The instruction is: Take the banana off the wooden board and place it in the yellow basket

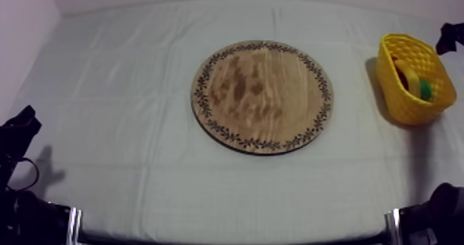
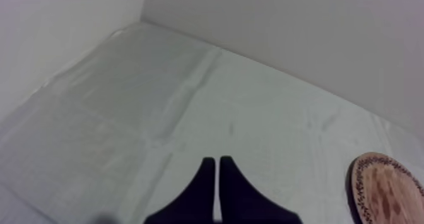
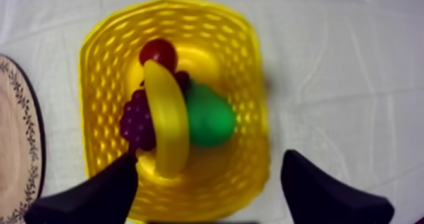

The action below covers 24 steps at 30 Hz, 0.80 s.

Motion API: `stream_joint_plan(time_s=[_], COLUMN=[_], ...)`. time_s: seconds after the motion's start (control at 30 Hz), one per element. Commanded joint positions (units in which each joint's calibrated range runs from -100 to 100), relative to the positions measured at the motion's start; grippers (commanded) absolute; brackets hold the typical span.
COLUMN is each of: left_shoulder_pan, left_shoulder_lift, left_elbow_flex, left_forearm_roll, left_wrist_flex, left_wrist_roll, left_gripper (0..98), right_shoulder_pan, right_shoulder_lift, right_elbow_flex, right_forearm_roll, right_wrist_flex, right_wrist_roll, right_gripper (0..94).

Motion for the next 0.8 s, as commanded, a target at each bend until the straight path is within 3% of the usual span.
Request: stream_joint_plan(time_s=[0.0, 0.3, 0.43, 0.77], left_shoulder_pan=[0.0, 0.0, 0.0, 0.0], left_shoulder_lift=[0.0, 0.0, 0.0, 0.0], left_elbow_flex=[0.0, 0.0, 0.0, 0.0], left_forearm_roll=[-0.01, -0.01, -0.01, -0.01], left_wrist_flex=[0.0, 0.0, 0.0, 0.0], left_wrist_roll=[0.0, 0.0, 0.0, 0.0], left_gripper=[0.1, 0.1, 0.1, 0.1], right_shoulder_pan=[0.7, 0.8, 0.9, 0.8], right_shoulder_lift=[-4.4, -16.9, -22.0, -38.9], right_elbow_flex=[3.7, 14.9, 20.0, 37.3], right_forearm_roll=[-0.4, -2.0, -5.0, -13.1], right_wrist_flex=[-4.1, -11.9, -15.3, -21.4], right_wrist_roll=[0.8, 2.8, 5.5, 13.6], right_gripper=[62.4, 53.6, 45.7, 36.8])
